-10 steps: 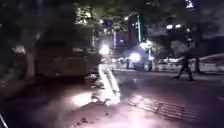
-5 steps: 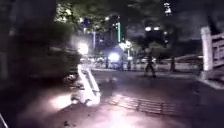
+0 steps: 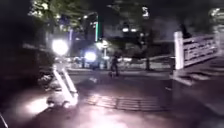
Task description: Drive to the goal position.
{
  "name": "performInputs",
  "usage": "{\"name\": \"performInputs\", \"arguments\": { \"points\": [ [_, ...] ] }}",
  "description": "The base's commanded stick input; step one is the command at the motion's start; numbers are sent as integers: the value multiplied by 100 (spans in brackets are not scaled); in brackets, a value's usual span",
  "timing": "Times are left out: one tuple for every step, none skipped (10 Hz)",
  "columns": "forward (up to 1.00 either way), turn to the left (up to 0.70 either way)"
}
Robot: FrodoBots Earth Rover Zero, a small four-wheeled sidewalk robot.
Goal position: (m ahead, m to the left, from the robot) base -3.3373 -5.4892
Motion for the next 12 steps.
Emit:
{"name": "performInputs", "arguments": {
  "points": [
    [0,-45],
    [0,-45],
    [0,-45],
    [0,-45],
    [0,-45],
    [0,-45],
    [0,-45],
    [0,-12],
    [0,0],
    [0,0],
    [0,0],
    [0,0]
  ]
}}
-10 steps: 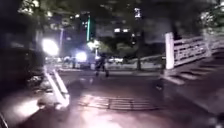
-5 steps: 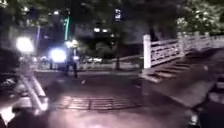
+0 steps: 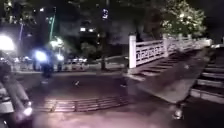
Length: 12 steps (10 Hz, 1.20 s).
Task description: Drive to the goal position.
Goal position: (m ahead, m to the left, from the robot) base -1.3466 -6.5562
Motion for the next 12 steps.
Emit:
{"name": "performInputs", "arguments": {
  "points": [
    [0,0],
    [0,0],
    [0,0],
    [0,0],
    [0,0],
    [17,-10],
    [45,-27],
    [45,-27],
    [45,-27],
    [45,-27],
    [45,-27],
    [45,-27]
  ]
}}
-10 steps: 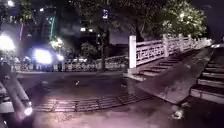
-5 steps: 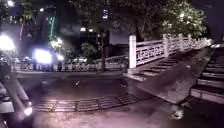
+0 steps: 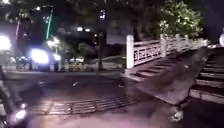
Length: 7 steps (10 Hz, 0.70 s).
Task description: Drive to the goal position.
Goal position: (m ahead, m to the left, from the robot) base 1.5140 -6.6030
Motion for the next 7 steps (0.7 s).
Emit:
{"name": "performInputs", "arguments": {
  "points": [
    [45,-19],
    [45,-4],
    [45,0],
    [45,0],
    [45,0],
    [45,0],
    [45,0]
  ]
}}
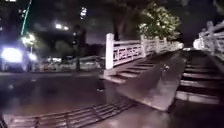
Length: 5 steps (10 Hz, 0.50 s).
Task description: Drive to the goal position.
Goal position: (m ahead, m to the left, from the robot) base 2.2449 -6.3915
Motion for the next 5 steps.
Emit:
{"name": "performInputs", "arguments": {
  "points": [
    [45,0],
    [45,0],
    [45,0],
    [45,0],
    [45,0]
  ]
}}
